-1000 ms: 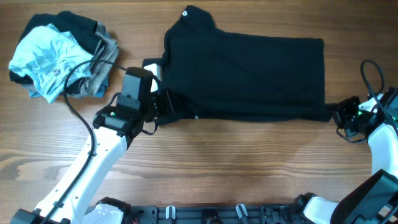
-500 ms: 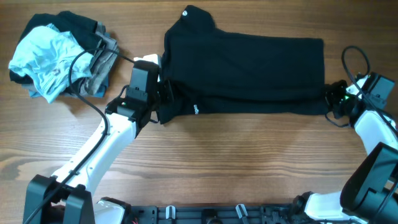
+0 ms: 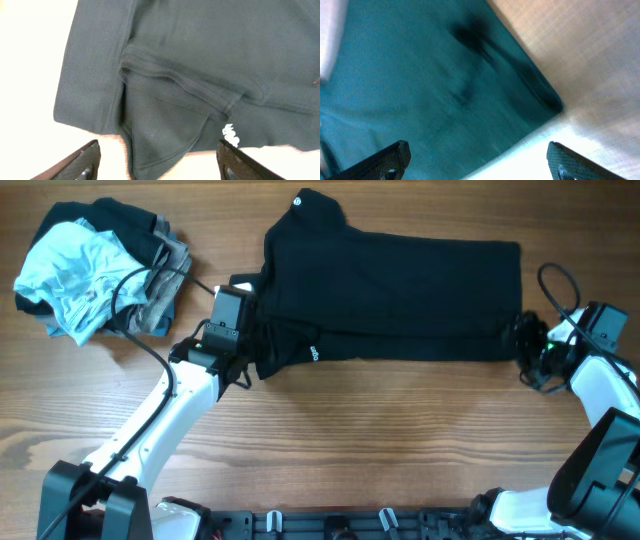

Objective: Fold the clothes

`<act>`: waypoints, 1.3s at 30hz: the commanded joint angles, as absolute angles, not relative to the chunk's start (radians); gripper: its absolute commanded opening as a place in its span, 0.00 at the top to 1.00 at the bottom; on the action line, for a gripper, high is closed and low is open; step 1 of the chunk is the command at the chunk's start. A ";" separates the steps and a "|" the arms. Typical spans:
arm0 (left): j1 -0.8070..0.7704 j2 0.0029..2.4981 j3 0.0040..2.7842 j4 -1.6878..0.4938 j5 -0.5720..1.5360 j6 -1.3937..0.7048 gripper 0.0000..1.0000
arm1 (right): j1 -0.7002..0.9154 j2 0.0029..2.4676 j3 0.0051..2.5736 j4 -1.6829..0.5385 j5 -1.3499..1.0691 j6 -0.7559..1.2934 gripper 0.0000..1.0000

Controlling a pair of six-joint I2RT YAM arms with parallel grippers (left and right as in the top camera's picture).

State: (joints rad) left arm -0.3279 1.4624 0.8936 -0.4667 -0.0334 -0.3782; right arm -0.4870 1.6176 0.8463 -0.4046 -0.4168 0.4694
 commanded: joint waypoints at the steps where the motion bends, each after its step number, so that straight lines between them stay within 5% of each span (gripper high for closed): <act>1: -0.322 1.474 0.896 -0.616 -0.042 -0.366 0.31 | -0.485 1.631 0.842 -0.517 -0.229 0.418 0.09; 8: -0.322 1.651 0.834 -0.439 0.012 -0.334 0.26 | -0.484 1.631 0.797 -0.430 -0.361 0.326 0.01; 12: -0.307 1.729 0.836 -0.376 0.020 -0.297 0.76 | -0.483 1.631 0.796 -0.484 -0.361 0.308 0.12; 16: -0.257 1.679 0.863 -0.389 0.035 -0.299 0.63 | -0.461 1.631 0.796 -0.476 -0.364 0.264 0.02; 18: -0.250 1.662 0.863 -0.388 0.042 -0.299 0.42 | -0.431 1.634 0.796 -0.419 -0.392 0.246 0.05; 21: -0.250 1.662 0.863 -0.408 0.044 -0.299 0.29 | -0.362 1.704 0.796 -0.340 -0.365 0.239 0.32; 22: -0.250 1.662 0.863 -0.405 0.044 -0.299 0.27 | -0.358 1.740 0.796 -0.336 -0.366 0.245 0.51; 23: -0.250 1.662 0.863 -0.399 0.044 -0.299 0.26 | -0.361 1.763 0.796 -0.362 -0.365 0.269 0.86; 24: -0.250 1.662 0.863 -0.395 0.046 -0.299 0.26 | -0.367 1.763 0.796 -0.394 -0.349 0.291 0.96; 29: -0.250 1.662 0.863 -0.363 0.089 -0.298 0.25 | -0.384 1.663 0.801 -0.487 -0.253 0.292 0.96; 30: -0.250 1.664 0.863 -0.347 0.089 -0.298 0.33 | -0.384 1.642 0.801 -0.494 -0.249 0.299 0.96; 33: -0.250 1.668 0.863 -0.328 0.057 -0.295 0.94 | -0.385 1.590 0.801 -0.580 -0.100 0.477 0.96; 39: -0.186 1.668 0.864 -0.297 -0.006 -0.296 0.96 | -0.385 1.566 0.801 -0.651 -0.029 0.445 0.96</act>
